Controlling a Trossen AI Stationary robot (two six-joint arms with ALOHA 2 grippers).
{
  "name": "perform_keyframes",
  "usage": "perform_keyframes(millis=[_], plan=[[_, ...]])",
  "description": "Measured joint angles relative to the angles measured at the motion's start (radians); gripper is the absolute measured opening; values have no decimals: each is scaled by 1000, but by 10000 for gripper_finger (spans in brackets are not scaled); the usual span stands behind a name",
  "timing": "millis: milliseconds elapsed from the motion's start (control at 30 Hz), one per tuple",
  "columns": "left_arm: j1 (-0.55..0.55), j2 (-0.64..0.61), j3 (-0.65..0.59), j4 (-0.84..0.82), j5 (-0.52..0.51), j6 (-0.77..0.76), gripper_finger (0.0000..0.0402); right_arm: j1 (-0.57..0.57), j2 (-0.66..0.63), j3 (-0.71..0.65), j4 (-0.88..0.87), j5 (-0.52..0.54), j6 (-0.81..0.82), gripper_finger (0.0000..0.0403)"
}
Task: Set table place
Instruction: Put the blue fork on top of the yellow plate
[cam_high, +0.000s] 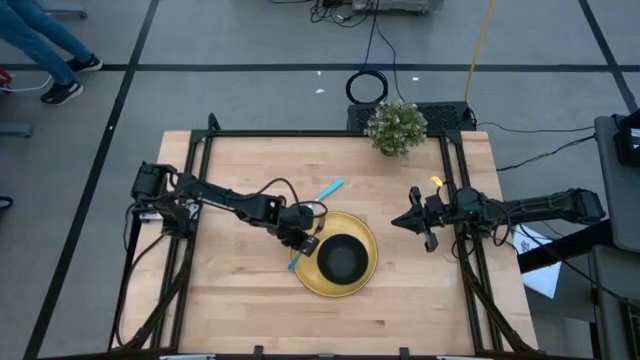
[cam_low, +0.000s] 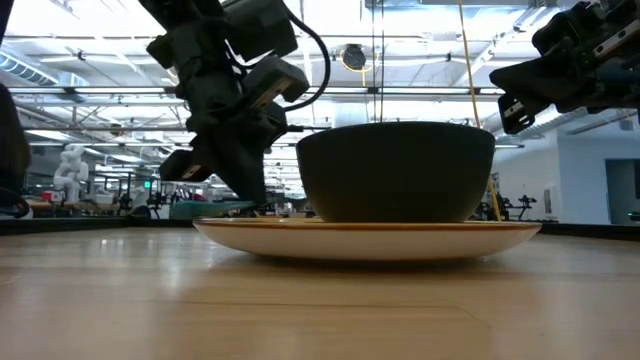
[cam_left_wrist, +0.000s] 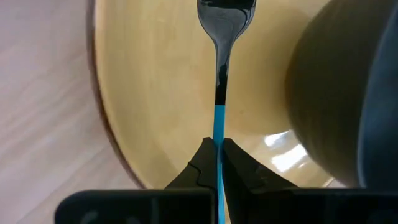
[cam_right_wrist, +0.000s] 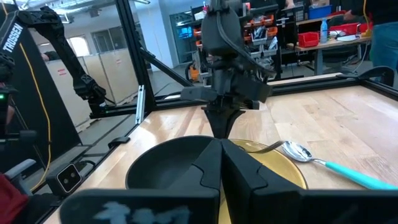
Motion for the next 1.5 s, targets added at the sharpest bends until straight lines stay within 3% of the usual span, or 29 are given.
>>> perform_keyframes(millis=[500,833,1500], plan=[[10,63,9,-7,0,60,4,0,3,0,9,1,7,0],[8,130,122,-63,-46,87,4,0,6,0,13,1,8,0],[-58,206,172,-3,-73,-95,1,0,7,0,4,-2,8,0]])
